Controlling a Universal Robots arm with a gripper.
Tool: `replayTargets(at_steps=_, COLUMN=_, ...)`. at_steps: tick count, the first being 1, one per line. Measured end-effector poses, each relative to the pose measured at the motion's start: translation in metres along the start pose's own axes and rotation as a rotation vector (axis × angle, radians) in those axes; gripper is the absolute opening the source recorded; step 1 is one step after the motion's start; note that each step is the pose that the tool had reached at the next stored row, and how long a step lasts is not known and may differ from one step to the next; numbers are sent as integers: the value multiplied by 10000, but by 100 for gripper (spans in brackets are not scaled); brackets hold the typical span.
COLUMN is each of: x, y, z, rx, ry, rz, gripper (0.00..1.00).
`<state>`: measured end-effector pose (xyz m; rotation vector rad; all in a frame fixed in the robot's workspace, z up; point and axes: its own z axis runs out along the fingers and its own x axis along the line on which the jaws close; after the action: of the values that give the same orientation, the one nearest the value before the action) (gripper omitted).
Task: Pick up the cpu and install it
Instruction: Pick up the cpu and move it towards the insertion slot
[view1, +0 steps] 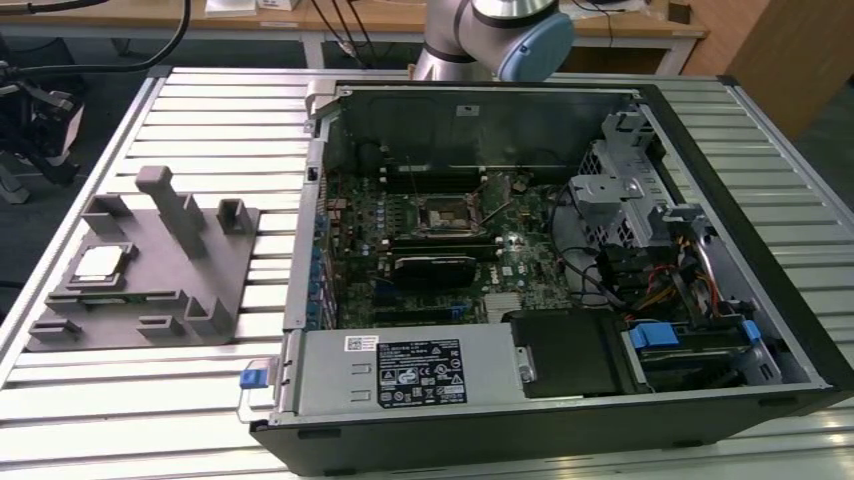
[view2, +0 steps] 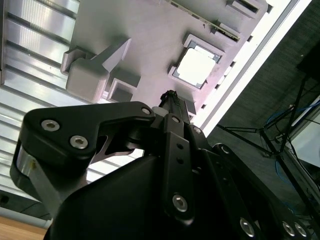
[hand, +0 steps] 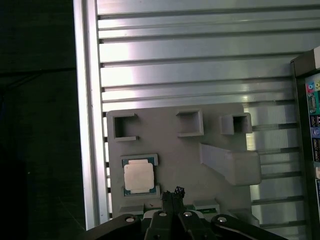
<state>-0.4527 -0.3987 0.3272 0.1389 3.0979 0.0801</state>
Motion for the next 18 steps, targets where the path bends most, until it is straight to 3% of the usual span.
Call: replayTargets(at_steps=18, x=39, y=-8, z=91, rx=9, ry=-1, rz=3, gripper=11)
